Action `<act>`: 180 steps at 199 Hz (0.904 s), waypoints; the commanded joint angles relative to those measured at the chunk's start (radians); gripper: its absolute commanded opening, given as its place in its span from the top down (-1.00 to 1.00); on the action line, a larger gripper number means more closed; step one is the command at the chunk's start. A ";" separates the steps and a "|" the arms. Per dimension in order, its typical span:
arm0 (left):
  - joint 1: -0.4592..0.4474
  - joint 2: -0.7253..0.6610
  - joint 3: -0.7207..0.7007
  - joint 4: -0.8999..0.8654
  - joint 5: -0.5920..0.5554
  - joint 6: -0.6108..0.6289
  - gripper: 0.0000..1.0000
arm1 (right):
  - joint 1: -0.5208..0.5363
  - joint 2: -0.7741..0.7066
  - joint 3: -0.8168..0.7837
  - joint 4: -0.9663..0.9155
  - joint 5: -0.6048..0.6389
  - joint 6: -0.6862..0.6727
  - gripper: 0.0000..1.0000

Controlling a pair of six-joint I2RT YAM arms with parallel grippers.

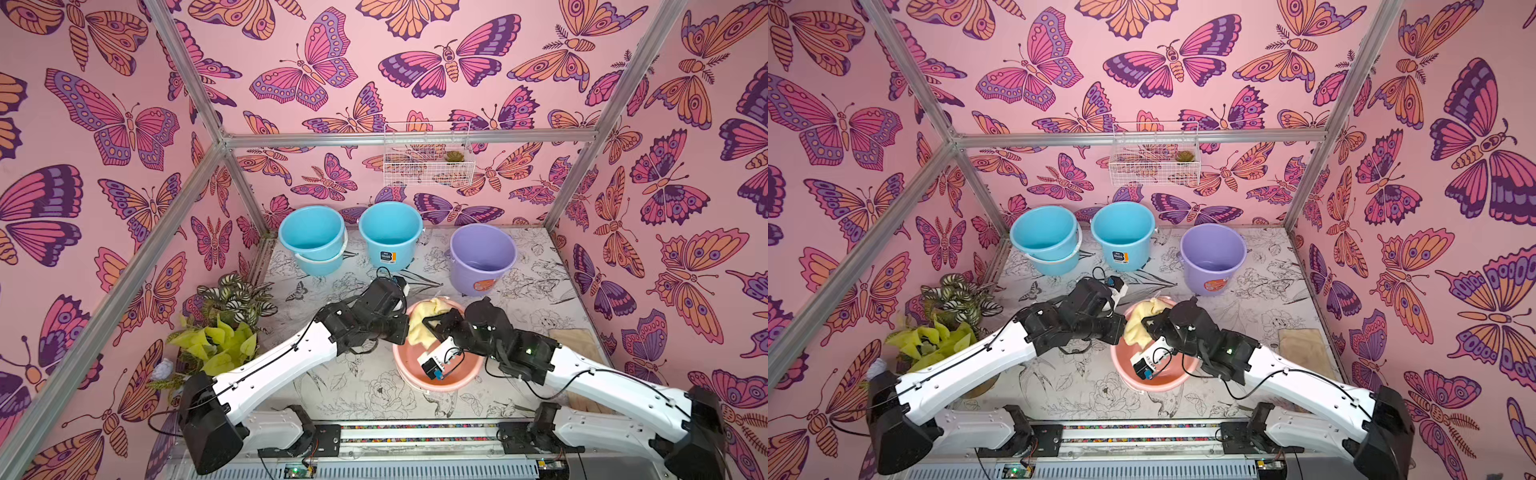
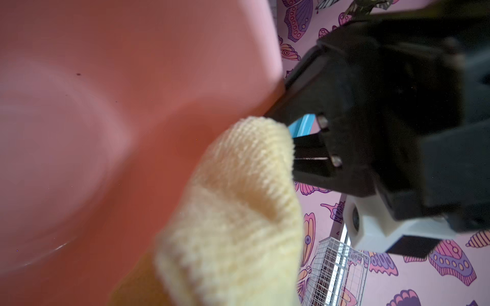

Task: Wipe the inside of the bucket with a cloth
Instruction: Wipe the dirt from the inside of the bucket.

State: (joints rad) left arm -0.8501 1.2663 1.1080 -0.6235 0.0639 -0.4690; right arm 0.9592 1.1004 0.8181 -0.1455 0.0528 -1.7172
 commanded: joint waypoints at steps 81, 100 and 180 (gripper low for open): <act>0.003 -0.032 0.006 0.005 0.040 0.027 1.00 | -0.015 0.214 0.088 -0.067 -0.012 -0.022 1.00; 0.002 -0.035 0.005 0.004 0.040 0.029 1.00 | -0.027 0.280 0.083 -0.069 -0.039 0.017 1.00; 0.002 -0.050 0.006 0.002 0.025 0.030 1.00 | -0.056 0.462 0.075 -0.082 -0.171 0.131 1.00</act>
State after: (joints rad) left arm -0.8490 1.2465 1.1080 -0.6605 0.0673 -0.4454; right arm 0.9119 1.5398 0.8757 -0.1890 -0.0551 -1.6417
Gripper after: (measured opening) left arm 0.152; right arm 0.089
